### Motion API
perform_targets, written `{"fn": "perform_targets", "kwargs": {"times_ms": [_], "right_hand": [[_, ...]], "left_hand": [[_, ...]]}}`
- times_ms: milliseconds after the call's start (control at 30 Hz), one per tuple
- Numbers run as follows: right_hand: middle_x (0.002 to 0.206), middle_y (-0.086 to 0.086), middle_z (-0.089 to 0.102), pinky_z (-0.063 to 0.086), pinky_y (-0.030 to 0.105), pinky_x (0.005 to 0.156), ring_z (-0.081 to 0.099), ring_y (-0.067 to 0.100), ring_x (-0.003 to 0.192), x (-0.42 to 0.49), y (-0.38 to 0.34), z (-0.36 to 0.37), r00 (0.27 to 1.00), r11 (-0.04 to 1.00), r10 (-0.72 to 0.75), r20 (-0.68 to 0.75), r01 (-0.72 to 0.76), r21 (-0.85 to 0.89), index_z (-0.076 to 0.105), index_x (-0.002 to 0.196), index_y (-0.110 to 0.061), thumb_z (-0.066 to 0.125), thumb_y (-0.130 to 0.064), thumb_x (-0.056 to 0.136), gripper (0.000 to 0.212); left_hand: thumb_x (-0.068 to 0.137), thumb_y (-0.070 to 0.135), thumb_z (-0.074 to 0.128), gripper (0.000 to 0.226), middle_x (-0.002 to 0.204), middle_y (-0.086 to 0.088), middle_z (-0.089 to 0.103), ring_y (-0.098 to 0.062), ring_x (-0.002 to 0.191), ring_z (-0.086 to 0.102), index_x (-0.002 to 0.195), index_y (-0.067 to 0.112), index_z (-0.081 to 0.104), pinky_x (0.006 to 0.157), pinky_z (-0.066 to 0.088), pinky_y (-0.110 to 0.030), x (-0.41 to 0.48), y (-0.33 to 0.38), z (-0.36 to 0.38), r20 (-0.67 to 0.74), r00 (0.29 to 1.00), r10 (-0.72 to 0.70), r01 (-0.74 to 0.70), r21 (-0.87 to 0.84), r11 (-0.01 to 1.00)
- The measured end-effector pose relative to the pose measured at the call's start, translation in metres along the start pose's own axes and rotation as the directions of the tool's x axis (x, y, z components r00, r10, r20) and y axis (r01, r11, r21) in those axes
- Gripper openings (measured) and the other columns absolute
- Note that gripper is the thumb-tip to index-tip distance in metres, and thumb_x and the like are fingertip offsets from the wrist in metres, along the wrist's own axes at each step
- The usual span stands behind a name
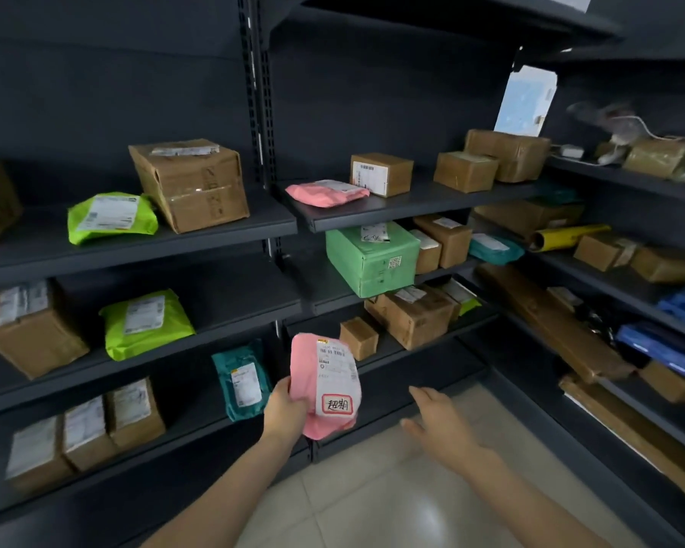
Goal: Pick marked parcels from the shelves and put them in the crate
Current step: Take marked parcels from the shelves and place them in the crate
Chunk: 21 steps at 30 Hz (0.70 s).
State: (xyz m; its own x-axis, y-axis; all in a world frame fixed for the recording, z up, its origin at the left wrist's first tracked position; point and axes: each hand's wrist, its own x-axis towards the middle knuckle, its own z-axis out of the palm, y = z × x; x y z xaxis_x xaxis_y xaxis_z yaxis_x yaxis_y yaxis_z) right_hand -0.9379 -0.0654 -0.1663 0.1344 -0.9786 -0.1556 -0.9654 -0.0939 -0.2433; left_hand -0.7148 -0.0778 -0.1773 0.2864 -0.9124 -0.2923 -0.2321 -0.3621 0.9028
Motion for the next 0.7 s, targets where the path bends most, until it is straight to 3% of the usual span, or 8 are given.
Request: {"fn": "perform_targets", "kwargs": {"times_ms": [400, 500, 700], "right_hand": [[0.150, 0.004, 0.030, 0.031, 0.027, 0.109, 0.032, 0.018, 0.135, 0.032, 0.104, -0.025, 0.999, 0.999, -0.039, 0.026, 0.039, 0.005, 0.020, 0.147, -0.015, 0.042, -0.036, 0.097, 0.058], [0.150, 0.004, 0.030, 0.031, 0.027, 0.109, 0.031, 0.018, 0.135, 0.057, 0.125, -0.029, 0.998, 0.999, -0.037, 0.052, 0.036, 0.008, 0.020, 0.147, -0.015, 0.042, -0.035, 0.097, 0.059], [0.151, 0.003, 0.028, 0.031, 0.029, 0.110, 0.030, 0.018, 0.136, 0.139, 0.165, -0.042, 0.992, 0.998, -0.045, 0.121, 0.049, -0.033, 0.019, 0.147, -0.016, 0.041, -0.036, 0.097, 0.059]], "left_hand": [[0.087, 0.002, 0.045, 0.020, 0.089, -0.006, 0.064, -0.023, 0.082, 0.062, 0.104, 0.005, 0.055, 0.071, 0.053, -0.032, 0.009, 0.016, 0.108, -0.024, 0.999, -0.030, 0.031, 0.052, 0.998], [0.088, -0.001, 0.042, 0.017, 0.079, 0.000, 0.060, -0.017, 0.073, 0.059, 0.097, 0.009, 0.051, 0.059, 0.046, -0.026, 0.032, 0.023, 0.133, -0.024, 0.999, -0.040, 0.041, 0.045, 0.998], [0.088, -0.001, 0.043, 0.015, 0.080, -0.002, 0.063, -0.019, 0.075, 0.062, 0.091, 0.010, 0.054, 0.063, 0.048, -0.026, 0.095, 0.036, 0.181, -0.034, 0.994, -0.103, 0.104, 0.033, 0.994]]}}
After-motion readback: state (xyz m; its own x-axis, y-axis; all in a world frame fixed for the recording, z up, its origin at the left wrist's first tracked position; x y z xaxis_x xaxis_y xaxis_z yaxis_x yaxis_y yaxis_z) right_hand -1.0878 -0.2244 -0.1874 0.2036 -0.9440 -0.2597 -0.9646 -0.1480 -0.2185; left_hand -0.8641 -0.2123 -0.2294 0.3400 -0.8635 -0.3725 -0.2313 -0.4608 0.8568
